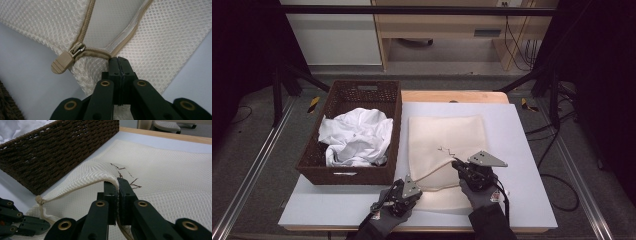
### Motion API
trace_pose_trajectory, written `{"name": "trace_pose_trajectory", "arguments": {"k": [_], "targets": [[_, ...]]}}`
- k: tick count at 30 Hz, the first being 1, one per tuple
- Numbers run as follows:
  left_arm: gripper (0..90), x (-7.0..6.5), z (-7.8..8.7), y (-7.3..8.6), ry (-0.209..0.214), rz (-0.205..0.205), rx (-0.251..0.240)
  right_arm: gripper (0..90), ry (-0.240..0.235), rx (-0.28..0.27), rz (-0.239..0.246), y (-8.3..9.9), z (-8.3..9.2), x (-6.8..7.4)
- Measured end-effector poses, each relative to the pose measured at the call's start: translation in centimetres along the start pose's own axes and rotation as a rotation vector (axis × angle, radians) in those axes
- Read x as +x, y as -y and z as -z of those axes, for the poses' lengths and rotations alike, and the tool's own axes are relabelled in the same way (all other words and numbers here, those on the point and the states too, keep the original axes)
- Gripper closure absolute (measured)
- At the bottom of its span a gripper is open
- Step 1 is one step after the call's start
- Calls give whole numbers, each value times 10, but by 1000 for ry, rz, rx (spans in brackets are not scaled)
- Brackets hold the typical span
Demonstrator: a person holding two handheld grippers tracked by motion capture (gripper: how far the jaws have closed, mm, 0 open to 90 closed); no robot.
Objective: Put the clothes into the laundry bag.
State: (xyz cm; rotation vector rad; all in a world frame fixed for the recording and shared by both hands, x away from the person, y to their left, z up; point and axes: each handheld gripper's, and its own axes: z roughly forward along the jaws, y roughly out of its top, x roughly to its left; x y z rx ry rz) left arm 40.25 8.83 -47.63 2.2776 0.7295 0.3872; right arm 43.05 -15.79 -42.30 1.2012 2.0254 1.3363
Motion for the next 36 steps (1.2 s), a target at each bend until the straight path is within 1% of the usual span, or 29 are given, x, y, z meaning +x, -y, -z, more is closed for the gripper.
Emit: {"name": "trace_pose_trajectory", "arguments": {"k": [2, 3, 7, 13, 19, 22, 26, 29, 32, 36], "targets": [[880, 0, 2, -1, 4, 2, -6, 869, 3, -1, -3, 0, 0, -1], [866, 0, 3, -2, 5, 6, -17, 869, 3, -2, -5, 1, 0, -2], [792, 2, 11, -5, 12, 14, -55, 868, -1, -6, -24, 1, 1, -5], [670, 5, 29, -13, 18, 23, -117, 864, -4, -12, -33, 2, 2, -6], [576, 14, 48, -19, -4, 48, -172, 867, -1, -6, -30, 3, 1, -6], [531, 19, 55, -22, -15, 62, -184, 868, 0, -8, -31, 3, 2, -7], [469, 26, 66, -26, -32, 65, -200, 867, -2, -7, -26, 4, 2, -6], [445, 32, 76, -29, -48, 70, -225, 866, -2, -7, -26, 4, 2, -6], [396, 39, 84, -33, -55, 77, -222, 865, 0, -6, -26, 4, 1, -7], [367, 49, 98, -37, -77, 95, -242, 865, 0, -6, -26, 3, 2, -6]]}}
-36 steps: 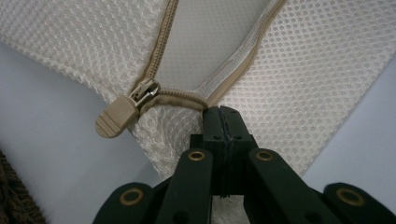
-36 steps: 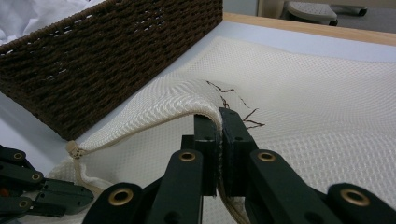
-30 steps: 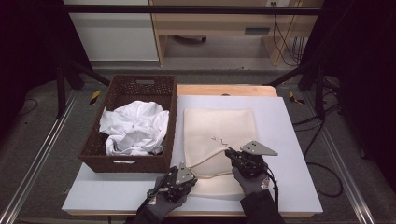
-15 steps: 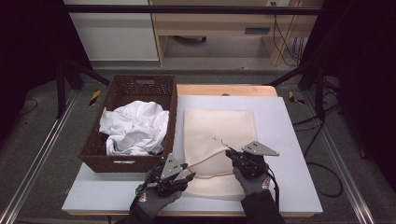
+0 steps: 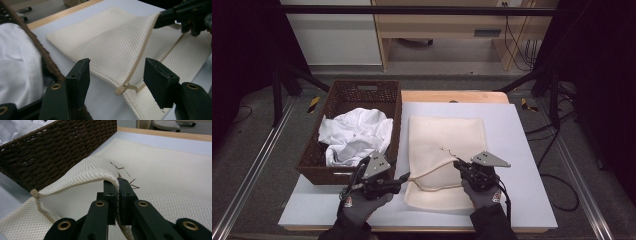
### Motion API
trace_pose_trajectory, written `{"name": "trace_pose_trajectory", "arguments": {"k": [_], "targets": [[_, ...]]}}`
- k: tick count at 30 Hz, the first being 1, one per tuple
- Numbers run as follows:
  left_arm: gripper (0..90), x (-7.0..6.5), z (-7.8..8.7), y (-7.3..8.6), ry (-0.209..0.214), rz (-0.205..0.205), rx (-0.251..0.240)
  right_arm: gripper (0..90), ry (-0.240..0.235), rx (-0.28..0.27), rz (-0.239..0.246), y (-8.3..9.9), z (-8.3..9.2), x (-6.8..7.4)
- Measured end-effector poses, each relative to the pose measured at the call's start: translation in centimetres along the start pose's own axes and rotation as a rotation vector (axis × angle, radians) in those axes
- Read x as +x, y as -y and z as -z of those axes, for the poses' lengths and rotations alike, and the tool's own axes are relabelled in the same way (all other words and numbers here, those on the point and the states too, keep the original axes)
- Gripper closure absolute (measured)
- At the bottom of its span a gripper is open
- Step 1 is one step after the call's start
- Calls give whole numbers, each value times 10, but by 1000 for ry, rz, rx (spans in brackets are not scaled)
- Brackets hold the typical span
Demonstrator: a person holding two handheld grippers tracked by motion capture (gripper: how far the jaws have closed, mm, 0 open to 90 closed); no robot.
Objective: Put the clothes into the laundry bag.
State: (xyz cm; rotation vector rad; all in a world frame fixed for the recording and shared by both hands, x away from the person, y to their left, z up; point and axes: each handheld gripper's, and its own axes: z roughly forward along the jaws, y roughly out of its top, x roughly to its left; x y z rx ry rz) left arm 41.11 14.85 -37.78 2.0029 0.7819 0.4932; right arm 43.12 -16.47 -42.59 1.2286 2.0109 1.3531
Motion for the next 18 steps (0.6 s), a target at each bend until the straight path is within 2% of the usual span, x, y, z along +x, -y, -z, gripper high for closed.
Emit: {"name": "trace_pose_trajectory", "arguments": {"k": [5, 9, 14, 18], "targets": [[344, 16, 16, -12, -33, 15, -36, 866, 2, -1, -2, 0, 0, 0], [331, 34, 26, -20, -83, 15, -48, 866, 1, 0, -3, -1, 0, 0], [310, 63, 29, -29, -147, 13, -13, 866, 1, 1, 3, 0, -1, -1], [282, 80, 25, -31, -179, 9, 19, 865, 0, 6, 0, 0, -1, 0]]}}
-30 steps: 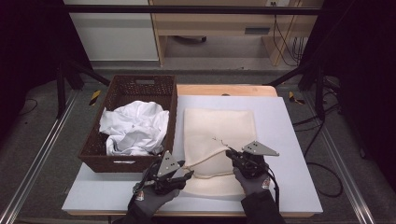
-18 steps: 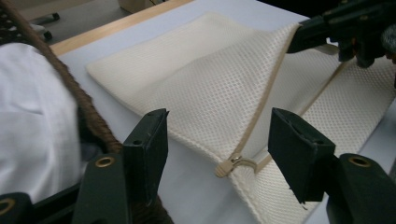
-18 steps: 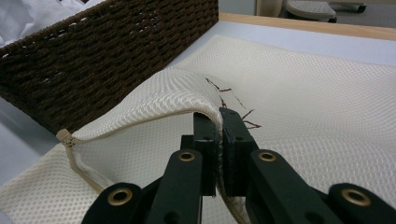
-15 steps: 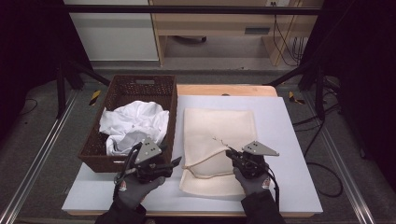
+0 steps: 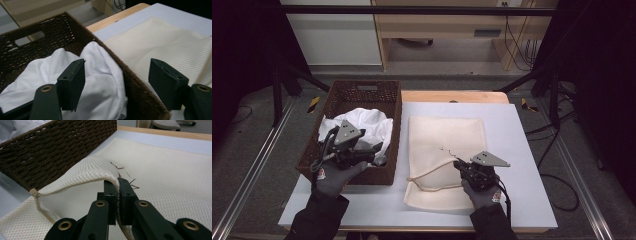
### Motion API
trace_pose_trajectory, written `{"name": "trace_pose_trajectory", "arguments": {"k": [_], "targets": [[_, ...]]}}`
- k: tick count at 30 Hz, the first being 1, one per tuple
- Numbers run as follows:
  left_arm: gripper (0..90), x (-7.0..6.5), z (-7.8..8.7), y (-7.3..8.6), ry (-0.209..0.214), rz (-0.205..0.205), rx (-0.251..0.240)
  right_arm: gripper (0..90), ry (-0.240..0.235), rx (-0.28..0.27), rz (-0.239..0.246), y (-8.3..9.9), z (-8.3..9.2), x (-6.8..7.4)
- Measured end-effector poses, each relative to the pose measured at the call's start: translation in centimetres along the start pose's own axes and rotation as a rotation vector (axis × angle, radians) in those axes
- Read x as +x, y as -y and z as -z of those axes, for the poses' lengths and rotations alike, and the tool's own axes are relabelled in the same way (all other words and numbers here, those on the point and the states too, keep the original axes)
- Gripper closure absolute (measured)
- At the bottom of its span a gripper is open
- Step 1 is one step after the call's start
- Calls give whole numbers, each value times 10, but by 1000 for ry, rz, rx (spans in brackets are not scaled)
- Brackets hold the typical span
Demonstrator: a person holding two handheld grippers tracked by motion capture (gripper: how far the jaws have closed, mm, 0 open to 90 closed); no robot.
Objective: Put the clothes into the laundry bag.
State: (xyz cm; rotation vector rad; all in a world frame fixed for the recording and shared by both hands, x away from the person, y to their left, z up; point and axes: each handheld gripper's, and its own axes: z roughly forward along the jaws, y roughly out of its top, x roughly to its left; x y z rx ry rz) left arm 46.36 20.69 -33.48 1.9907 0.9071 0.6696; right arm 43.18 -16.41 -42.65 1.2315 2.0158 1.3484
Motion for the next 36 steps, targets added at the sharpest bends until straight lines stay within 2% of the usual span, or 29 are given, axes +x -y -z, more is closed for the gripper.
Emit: {"name": "trace_pose_trajectory", "arguments": {"k": [5, 8, 13, 14, 19, 21, 23, 29, 32, 34, 36], "targets": [[255, 19, -11, -3, -34, -8, 49, 865, -1, 5, -4, 0, 0, 0], [230, 29, -19, -4, -49, -28, 85, 865, 0, 7, 6, 1, -1, -1], [193, 42, -31, -1, -54, -23, 114, 865, 0, 8, 4, 1, -1, -1], [178, 45, -35, 1, -52, -26, 134, 864, 0, 9, 3, 1, -1, -1], [134, 50, -48, 12, -47, -50, 182, 864, -1, 10, 0, 1, -1, -1], [121, 53, -53, 15, -44, -41, 208, 864, -1, 13, 1, 1, -2, -1], [108, 54, -55, 15, -47, -44, 206, 864, 0, 17, 1, 1, -2, -1], [68, 57, -69, 19, -58, -63, 243, 862, -3, 19, 1, 1, -2, -1], [45, 61, -79, 29, -56, -52, 274, 861, -4, 22, -1, 1, -2, -1], [31, 65, -83, 36, -38, -21, 275, 860, -5, 21, 0, 1, -3, -2], [19, 65, -83, 38, -35, -18, 281, 860, -4, 25, 3, 2, -3, -2]]}}
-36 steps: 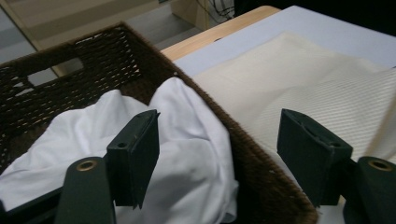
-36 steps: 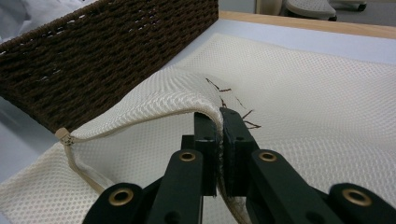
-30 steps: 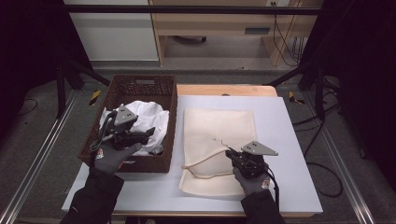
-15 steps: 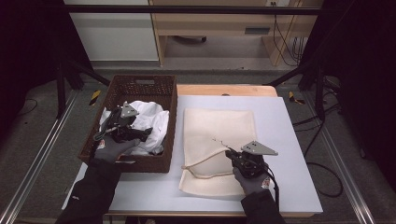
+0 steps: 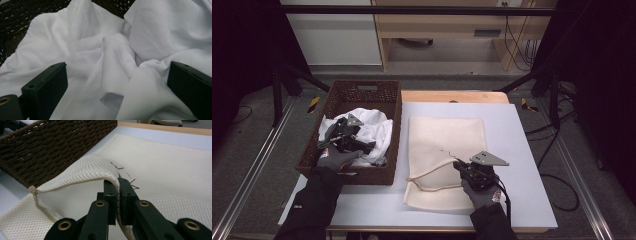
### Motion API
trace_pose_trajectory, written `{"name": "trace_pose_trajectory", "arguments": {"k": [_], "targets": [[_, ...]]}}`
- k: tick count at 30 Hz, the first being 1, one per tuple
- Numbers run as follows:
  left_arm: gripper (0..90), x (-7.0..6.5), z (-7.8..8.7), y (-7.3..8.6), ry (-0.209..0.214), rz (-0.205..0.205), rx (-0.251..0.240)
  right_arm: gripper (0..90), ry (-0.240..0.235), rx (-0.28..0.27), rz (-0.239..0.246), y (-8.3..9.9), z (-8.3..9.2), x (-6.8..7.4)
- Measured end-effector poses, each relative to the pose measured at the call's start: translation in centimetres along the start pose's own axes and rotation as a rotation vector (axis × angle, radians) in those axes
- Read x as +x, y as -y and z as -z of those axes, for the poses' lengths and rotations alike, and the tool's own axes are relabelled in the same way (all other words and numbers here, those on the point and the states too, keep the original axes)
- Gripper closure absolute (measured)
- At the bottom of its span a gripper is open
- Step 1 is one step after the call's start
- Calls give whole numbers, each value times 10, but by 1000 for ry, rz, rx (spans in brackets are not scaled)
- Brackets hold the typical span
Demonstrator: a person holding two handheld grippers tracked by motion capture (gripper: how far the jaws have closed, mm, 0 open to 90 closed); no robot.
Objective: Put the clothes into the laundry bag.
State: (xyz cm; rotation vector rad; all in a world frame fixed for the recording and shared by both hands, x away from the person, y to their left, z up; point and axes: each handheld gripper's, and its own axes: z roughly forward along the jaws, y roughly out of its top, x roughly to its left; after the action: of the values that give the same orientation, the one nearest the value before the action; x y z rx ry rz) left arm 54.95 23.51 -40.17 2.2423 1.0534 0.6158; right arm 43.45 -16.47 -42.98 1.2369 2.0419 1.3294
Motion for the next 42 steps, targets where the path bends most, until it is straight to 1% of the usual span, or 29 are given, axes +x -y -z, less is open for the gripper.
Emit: {"name": "trace_pose_trajectory", "arguments": {"k": [2, 3, 4, 6, 7, 10, 12, 13, 14, 16, 17, 18, 21, 22, 25, 27, 28, 31, 35, 38, 39, 42], "targets": [[17, -1, -2, 1, 3, -4, 12, 859, 0, 3, -2, 0, 0, 0], [10, -2, -4, 2, 3, -4, 28, 858, 0, 4, -3, 0, 0, 0], [6, -2, -7, 3, 10, -7, 55, 857, -1, 4, -2, 0, 0, 0], [3, -3, -13, 5, 19, 3, 113, 857, -1, 4, -3, 0, 0, 0], [1, -3, -16, 5, 24, -1, 137, 857, -1, 5, -1, 0, 0, 0], [0, -4, -20, 6, 33, 11, 161, 856, -1, 6, 0, 0, -1, 0], [0, -5, -22, 6, 35, 7, 175, 856, -3, 5, -1, 0, 0, 0], [4, -5, -22, 6, 42, 7, 183, 856, -3, 5, -2, 0, 0, 0], [21, -6, -23, 6, 53, 7, 191, 856, -3, 5, -2, 0, 0, 0], [86, -7, -24, 5, 71, -13, 201, 856, -3, 5, -1, 0, 0, 0], [126, -8, -24, 5, 81, -21, 205, 856, -4, 6, -2, 0, 0, 0], [181, -8, -24, 5, 101, -34, 205, 856, -3, 6, -1, 0, 0, 0], [431, -10, -23, 5, 157, -67, 199, 856, -4, 6, -2, 0, 0, 0], [494, -10, -23, 5, 172, -68, 197, 857, -4, 6, -2, 0, 0, 0], [617, -10, -23, 5, 192, -69, 206, 857, -4, 7, -2, 0, 0, 0], [684, -10, -23, 5, 194, -68, 206, 858, -4, 7, -2, 0, 0, 0], [710, -10, -23, 4, 195, -74, 204, 859, -4, 8, -3, 0, 0, 0], [779, -9, -19, 3, 182, -88, 196, 860, -4, 8, -4, 0, 0, -1], [808, -9, -13, 3, 152, -86, 144, 860, -4, 8, -6, 0, 0, -1], [815, -7, -8, 3, 132, -65, 92, 861, -3, 6, -7, 0, 1, -1], [817, -6, -5, 3, 127, -46, 59, 861, -3, 6, -6, 0, 1, -1], [820, -4, 1, 4, 108, -25, 5, 861, -3, 5, -7, 0, 1, -1]]}}
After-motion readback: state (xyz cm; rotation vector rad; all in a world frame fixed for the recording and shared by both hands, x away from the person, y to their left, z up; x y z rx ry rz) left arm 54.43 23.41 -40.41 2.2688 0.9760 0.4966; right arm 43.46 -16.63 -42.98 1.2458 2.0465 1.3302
